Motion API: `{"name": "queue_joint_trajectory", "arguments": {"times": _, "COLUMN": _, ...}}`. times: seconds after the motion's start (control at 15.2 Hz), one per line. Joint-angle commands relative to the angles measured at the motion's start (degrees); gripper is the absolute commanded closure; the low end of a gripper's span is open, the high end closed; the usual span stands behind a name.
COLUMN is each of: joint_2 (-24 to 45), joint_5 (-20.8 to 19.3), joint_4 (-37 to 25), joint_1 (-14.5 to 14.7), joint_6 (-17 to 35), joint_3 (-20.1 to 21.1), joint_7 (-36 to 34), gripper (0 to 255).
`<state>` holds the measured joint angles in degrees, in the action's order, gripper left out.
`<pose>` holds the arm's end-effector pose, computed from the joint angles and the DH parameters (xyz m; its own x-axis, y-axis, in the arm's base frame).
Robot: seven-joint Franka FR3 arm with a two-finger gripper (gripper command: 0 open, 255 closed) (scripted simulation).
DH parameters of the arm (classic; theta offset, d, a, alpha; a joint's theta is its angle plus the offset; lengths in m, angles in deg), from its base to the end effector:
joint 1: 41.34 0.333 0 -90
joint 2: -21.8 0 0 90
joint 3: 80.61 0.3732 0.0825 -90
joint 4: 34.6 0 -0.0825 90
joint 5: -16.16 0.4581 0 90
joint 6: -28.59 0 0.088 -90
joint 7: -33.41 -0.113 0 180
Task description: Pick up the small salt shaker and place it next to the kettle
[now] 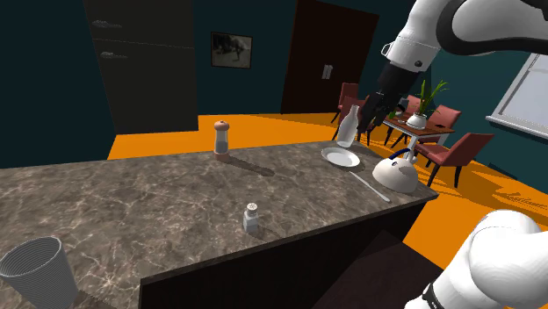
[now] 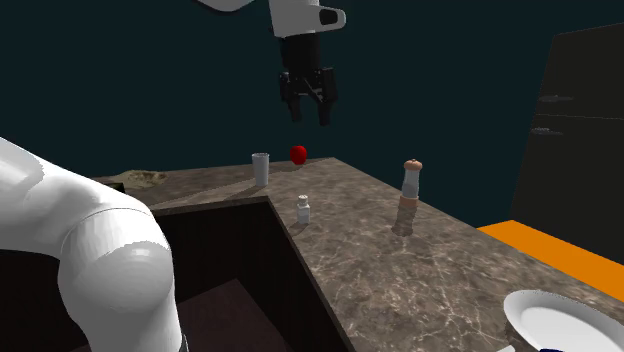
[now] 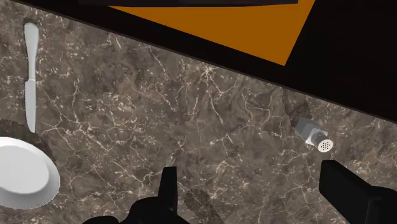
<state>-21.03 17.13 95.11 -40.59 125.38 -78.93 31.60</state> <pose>0.3654 0.0212 0.6738 0.9851 0.0039 0.1719 0.0044 -1.0000 -0.0024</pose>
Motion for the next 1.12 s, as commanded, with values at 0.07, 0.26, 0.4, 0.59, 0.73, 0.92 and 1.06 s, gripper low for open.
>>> {"name": "queue_joint_trajectory", "arguments": {"times": 0.07, "joint_2": 0.15, "joint_5": 0.29, "joint_4": 1.26, "joint_1": 0.15, "joint_6": 1.62, "joint_3": 1.13, "joint_7": -1.32, "gripper": 0}}
{"name": "queue_joint_trajectory", "arguments": {"times": 0.26, "joint_2": 1.18, "joint_5": 1.10, "joint_4": 4.55, "joint_1": 0.60, "joint_6": 6.54, "joint_3": 4.59, "joint_7": -5.31, "gripper": 0}}
{"name": "queue_joint_trajectory", "arguments": {"times": 0.4, "joint_2": 2.38, "joint_5": 1.53, "joint_4": 6.31, "joint_1": 0.87, "joint_6": 9.87, "joint_3": 6.96, "joint_7": -8.03, "gripper": 0}}
{"name": "queue_joint_trajectory", "arguments": {"times": 0.59, "joint_2": 4.94, "joint_5": 1.89, "joint_4": 8.30, "joint_1": 1.13, "joint_6": 14.91, "joint_3": 10.60, "joint_7": -12.24, "gripper": 0}}
{"name": "queue_joint_trajectory", "arguments": {"times": 0.73, "joint_2": 7.16, "joint_5": 1.88, "joint_4": 9.17, "joint_1": 1.15, "joint_6": 18.28, "joint_3": 13.10, "joint_7": -15.17, "gripper": 0}}
{"name": "queue_joint_trajectory", "arguments": {"times": 0.92, "joint_2": 11.20, "joint_5": 1.32, "joint_4": 9.78, "joint_1": 0.83, "joint_6": 23.24, "joint_3": 17.00, "joint_7": -19.83, "gripper": 0}}
{"name": "queue_joint_trajectory", "arguments": {"times": 1.06, "joint_2": 14.35, "joint_5": 0.44, "joint_4": 9.71, "joint_1": 0.33, "joint_6": 26.44, "joint_3": 19.70, "joint_7": -23.19, "gripper": 0}}
